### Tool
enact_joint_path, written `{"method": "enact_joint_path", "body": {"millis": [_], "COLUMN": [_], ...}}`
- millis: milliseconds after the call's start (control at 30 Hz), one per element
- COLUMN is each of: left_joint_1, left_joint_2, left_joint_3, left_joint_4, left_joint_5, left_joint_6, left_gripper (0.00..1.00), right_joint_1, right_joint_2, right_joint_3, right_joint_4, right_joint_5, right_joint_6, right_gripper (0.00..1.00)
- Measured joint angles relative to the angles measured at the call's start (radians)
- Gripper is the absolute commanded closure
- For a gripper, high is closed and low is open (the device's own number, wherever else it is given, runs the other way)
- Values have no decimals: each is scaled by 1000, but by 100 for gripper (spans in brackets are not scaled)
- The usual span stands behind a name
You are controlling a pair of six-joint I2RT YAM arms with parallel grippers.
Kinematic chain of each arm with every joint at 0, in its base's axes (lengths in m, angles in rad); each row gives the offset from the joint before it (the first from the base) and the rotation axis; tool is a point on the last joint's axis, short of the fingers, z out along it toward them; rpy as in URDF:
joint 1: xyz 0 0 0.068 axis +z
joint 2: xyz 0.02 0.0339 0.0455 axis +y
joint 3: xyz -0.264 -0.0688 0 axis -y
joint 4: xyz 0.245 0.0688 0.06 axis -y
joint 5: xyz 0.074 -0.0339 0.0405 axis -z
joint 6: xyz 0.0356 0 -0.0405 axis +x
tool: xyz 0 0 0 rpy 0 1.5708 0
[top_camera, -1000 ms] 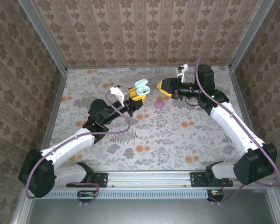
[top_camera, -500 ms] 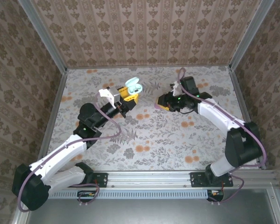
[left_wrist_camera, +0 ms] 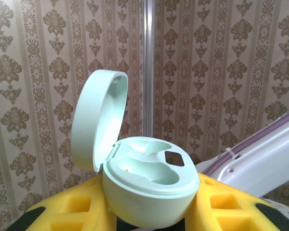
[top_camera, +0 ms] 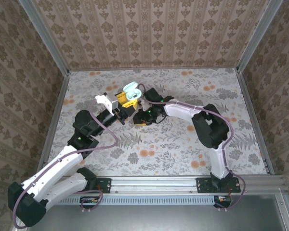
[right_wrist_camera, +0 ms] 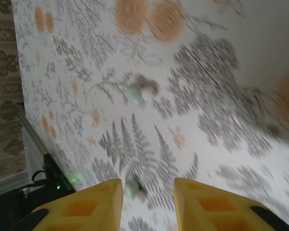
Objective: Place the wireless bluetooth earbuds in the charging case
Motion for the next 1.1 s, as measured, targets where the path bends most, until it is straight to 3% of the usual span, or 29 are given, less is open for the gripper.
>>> {"method": "enact_joint_path", "body": {"millis": [567, 1100], "left_joint_1": [0, -1], "left_joint_2": [-13, -13], "left_joint_3": [0, 0], "left_joint_4": [-24, -40], "left_joint_5": [-4, -7], "left_joint_6": [0, 7], "left_gripper": [66, 66], "right_joint_1": [114, 171], "right_joint_2": [341, 418], "right_joint_3": [494, 644], "right_joint_4": [-220, -386], "right_joint_5": [105, 285], "right_joint_6": [-222, -451], "right_gripper": [64, 69]}}
